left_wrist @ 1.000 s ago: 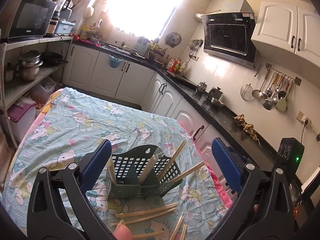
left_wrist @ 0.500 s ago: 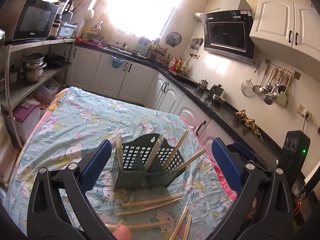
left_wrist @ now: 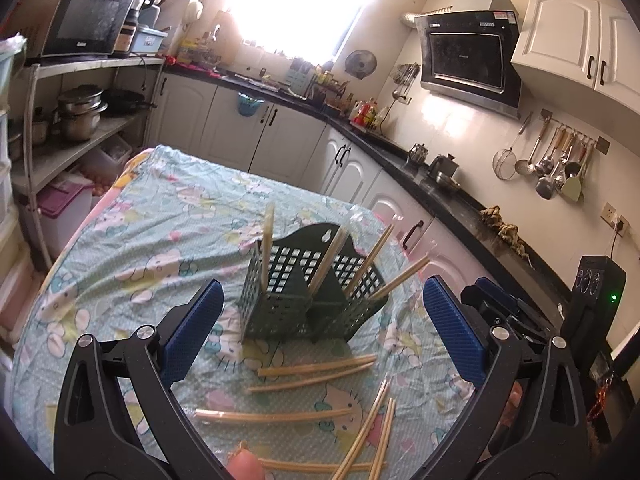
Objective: Organize utensils
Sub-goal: 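Open both tools and withdraw them from the basket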
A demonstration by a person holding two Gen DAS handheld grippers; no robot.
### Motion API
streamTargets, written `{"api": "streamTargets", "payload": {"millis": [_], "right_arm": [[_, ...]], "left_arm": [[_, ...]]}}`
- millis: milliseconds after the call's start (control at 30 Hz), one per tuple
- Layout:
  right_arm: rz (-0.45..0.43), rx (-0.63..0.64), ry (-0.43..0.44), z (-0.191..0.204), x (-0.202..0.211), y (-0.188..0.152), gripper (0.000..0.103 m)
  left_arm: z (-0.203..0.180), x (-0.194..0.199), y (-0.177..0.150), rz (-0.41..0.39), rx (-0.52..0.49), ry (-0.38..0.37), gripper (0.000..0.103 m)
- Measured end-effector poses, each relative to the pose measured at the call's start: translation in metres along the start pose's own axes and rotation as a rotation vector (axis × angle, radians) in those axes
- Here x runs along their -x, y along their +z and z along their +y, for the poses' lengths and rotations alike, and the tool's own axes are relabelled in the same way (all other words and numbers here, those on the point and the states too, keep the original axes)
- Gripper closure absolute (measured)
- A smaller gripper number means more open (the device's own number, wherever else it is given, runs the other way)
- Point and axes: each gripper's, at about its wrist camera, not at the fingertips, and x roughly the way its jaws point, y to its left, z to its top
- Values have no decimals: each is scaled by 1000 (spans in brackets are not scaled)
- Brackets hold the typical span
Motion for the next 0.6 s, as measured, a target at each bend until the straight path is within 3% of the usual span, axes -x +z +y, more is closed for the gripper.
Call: {"api": "streamTargets", "payload": {"millis": [600], "right_arm": [[84, 6, 1, 4, -5, -31, 26]], "left_arm": [[22, -1, -31, 74, 33, 54, 11]]}}
